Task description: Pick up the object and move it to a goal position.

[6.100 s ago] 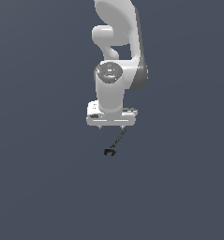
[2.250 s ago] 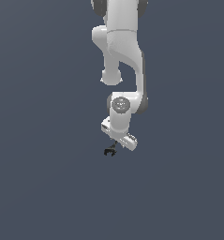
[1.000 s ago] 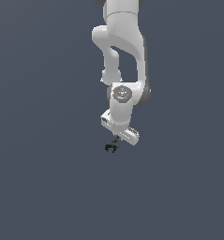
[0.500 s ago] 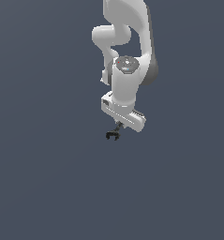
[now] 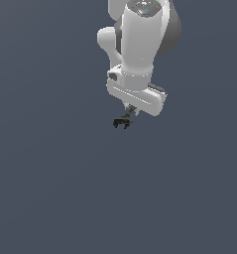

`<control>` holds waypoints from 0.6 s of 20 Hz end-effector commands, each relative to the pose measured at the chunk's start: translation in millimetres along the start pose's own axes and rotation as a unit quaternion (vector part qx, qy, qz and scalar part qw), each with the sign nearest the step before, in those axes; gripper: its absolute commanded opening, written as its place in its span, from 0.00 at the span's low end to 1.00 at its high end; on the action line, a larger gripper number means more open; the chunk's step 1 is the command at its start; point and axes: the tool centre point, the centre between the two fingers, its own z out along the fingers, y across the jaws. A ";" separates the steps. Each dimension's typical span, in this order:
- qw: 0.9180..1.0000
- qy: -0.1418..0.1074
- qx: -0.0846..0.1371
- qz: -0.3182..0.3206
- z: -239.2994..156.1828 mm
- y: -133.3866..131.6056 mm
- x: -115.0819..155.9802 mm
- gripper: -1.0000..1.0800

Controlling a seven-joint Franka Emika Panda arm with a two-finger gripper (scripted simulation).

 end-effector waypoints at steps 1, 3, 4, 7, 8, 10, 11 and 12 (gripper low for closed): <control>1.000 0.000 -0.001 0.000 -28.3 0.4 -3.8 0.00; 1.000 0.000 -0.001 0.000 -50.0 0.3 -6.2 0.00; 1.000 0.000 -0.001 0.000 -60.8 0.3 -7.4 0.00; 1.000 0.000 -0.001 0.000 -92.7 -0.3 -11.0 0.00; 1.000 0.000 -0.001 0.000 -103.2 -0.4 -12.1 0.00; 1.000 0.000 -0.001 0.000 -124.0 -0.9 -14.2 0.00; 1.000 0.000 0.000 -0.001 -134.2 -1.3 -15.3 0.00; 1.000 0.000 0.000 -0.001 -143.8 -1.5 -16.2 0.00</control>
